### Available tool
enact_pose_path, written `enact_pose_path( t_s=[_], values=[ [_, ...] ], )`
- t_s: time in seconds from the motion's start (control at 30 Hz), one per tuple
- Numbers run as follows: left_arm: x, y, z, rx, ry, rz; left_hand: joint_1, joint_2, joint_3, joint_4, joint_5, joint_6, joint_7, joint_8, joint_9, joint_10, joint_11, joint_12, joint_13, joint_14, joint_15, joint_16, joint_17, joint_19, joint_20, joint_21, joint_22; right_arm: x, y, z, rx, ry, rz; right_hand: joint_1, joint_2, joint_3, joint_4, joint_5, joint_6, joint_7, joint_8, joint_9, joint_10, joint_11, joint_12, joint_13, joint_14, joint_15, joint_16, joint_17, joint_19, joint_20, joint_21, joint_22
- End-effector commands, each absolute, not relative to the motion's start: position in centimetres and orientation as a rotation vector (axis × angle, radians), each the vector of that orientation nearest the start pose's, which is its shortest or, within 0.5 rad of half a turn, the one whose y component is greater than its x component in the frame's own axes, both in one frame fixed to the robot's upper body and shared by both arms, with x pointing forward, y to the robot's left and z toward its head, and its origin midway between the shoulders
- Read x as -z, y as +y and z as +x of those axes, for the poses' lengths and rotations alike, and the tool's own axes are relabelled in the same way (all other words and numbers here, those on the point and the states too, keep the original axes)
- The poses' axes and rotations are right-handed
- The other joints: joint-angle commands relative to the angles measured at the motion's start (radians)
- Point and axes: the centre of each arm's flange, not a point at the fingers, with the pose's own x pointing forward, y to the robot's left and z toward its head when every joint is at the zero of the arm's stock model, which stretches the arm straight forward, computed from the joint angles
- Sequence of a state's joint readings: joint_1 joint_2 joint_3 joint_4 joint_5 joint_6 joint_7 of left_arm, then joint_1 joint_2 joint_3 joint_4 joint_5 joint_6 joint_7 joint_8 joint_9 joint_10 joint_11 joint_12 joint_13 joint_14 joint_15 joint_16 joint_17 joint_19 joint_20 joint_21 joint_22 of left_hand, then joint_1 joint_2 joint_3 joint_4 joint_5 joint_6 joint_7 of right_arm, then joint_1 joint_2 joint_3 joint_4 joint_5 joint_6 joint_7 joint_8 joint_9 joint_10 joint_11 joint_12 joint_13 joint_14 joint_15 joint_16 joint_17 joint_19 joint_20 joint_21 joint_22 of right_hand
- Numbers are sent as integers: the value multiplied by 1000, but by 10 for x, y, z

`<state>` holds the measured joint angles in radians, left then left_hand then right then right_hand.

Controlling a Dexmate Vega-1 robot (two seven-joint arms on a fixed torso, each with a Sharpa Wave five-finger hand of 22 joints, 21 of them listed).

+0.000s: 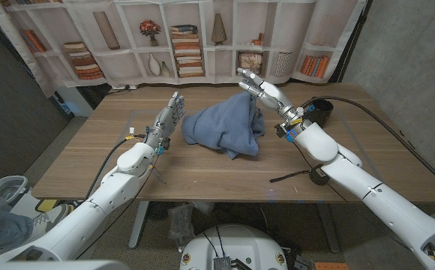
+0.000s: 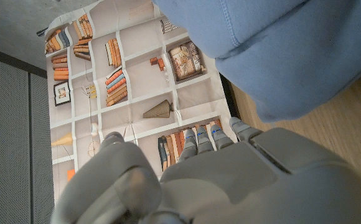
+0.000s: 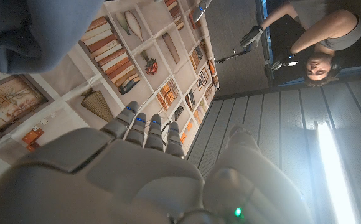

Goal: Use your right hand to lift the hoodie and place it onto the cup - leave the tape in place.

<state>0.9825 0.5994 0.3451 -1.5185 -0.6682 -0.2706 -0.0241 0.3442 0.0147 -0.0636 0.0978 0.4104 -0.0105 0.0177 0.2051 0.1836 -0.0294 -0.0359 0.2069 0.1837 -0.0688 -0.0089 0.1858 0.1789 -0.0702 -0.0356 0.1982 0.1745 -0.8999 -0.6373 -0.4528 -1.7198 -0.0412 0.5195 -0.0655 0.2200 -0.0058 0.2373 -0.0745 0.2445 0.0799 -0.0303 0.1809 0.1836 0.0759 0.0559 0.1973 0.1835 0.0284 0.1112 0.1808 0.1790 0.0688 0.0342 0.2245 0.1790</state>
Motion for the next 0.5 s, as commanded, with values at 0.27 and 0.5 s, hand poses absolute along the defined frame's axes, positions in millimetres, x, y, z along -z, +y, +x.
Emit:
enact_pose_path(
  t_s=[0.27,0.5],
  values=[
    [42,281,601,276,-610,-10,9,2,-9,2,7,2,3,-1,4,4,-9,-1,4,0,-2,3,3,-3,4,3,5,-39,-152,514,-367,-1184,-806,65,-20,7,-46,17,-28,-18,6,6,-28,-4,-2,5,-27,21,-3,2,-14,19,-17,3],
    [44,282,596,274,-606,0,9,3,-11,2,7,4,2,-1,4,5,-10,-1,4,1,-2,3,3,-3,9,3,5,-36,-147,515,-368,-1200,-835,115,-36,12,-75,33,-19,-39,18,6,-38,-12,2,5,-35,13,0,2,-12,18,-20,2]
  ],
)
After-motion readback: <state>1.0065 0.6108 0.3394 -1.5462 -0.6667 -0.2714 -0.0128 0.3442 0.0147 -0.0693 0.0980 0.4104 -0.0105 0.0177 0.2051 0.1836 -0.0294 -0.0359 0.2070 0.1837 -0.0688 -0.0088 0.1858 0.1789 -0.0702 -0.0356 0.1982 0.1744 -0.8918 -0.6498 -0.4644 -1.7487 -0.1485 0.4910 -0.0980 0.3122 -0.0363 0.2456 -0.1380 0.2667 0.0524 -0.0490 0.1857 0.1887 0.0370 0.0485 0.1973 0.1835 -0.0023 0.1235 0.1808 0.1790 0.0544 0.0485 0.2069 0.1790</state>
